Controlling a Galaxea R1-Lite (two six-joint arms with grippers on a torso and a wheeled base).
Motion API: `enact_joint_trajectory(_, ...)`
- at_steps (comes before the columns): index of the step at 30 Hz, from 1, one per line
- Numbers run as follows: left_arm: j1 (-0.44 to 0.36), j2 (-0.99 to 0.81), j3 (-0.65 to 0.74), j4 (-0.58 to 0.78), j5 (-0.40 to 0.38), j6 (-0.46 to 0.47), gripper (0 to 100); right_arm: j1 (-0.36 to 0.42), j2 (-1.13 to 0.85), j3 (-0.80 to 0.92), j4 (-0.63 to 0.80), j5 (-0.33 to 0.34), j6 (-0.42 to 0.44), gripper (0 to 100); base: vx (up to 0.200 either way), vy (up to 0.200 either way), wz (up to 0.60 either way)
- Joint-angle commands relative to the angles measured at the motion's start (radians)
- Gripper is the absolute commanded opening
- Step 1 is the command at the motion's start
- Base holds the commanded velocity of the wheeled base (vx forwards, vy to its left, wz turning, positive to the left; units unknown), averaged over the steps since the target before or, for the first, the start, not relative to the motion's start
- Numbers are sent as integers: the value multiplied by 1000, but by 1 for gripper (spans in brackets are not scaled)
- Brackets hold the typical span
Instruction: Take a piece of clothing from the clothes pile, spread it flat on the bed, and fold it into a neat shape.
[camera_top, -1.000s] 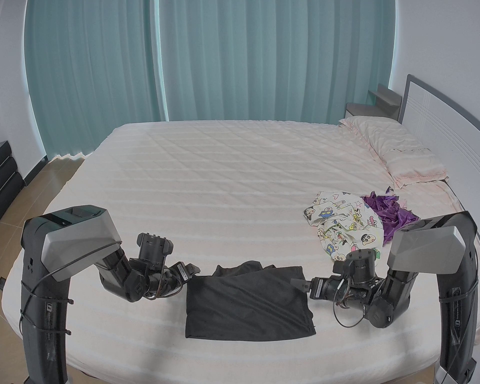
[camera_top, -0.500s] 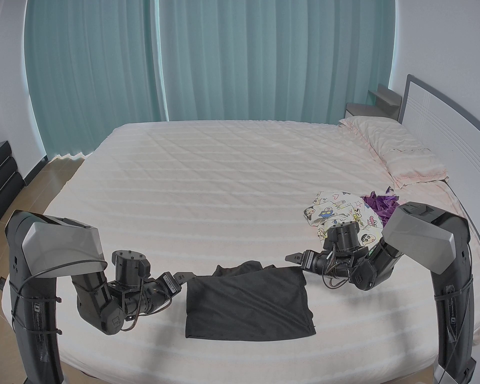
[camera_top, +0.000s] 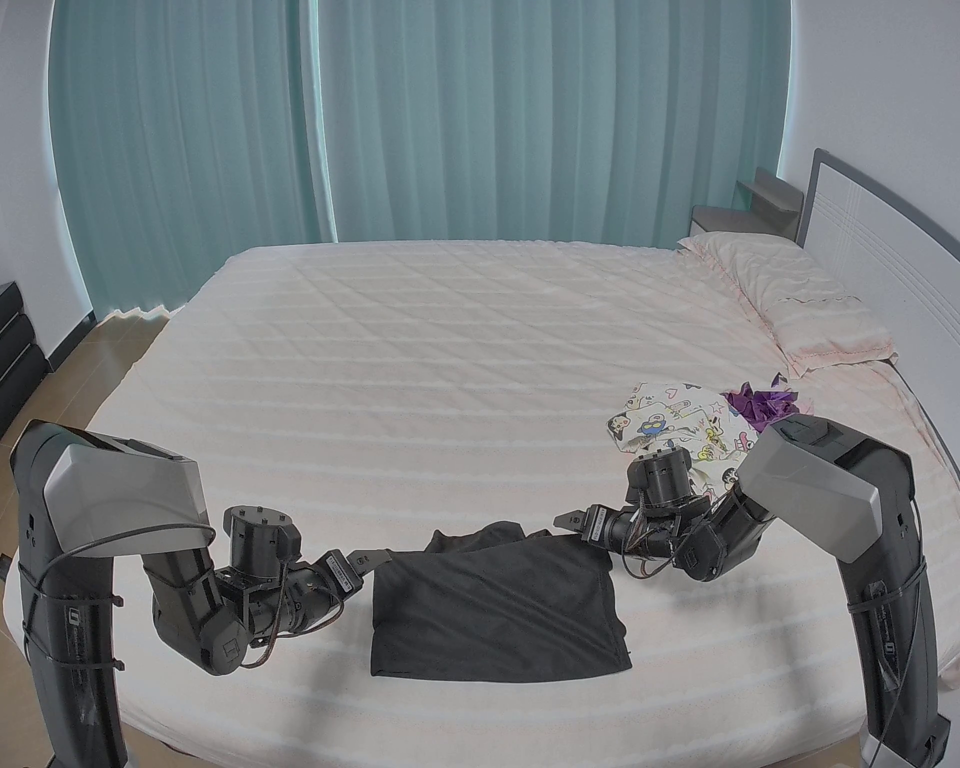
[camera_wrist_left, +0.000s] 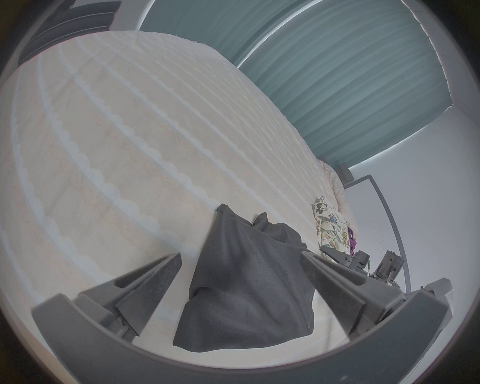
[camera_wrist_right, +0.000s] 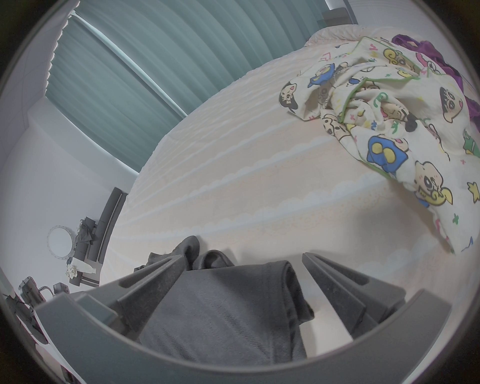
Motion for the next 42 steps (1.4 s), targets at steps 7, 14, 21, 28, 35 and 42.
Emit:
enact_joint_trajectory(7, 0, 1, 1, -2, 0, 0, 100, 2, 7, 3, 0, -3, 0, 0, 0, 0, 0)
enact_joint_trajectory(14, 0, 1, 3, 0, 2, 0, 100, -3, 8, -10, 9, -32, 22, 0, 0, 0, 0)
enact_joint_trajectory(21, 0, 1, 1, 0, 2, 1, 100, -30, 8, -14, 12, -48, 22, 0, 0, 0, 0)
enact_joint_trajectory(28, -2, 3, 1, 0, 3, 3, 100, -40, 14, -22, 0, -54, 29, 0, 0, 0, 0)
enact_joint_trajectory(35, -2, 3, 1, 0, 3, 3, 100, -43, 22, -34, -3, -62, 54, 100, 0, 0, 0)
enact_joint_trajectory(42, -9, 12, -8, -2, 5, 9, 100, -43, -2, 49, -89, -63, 29, 100, 0, 0, 0)
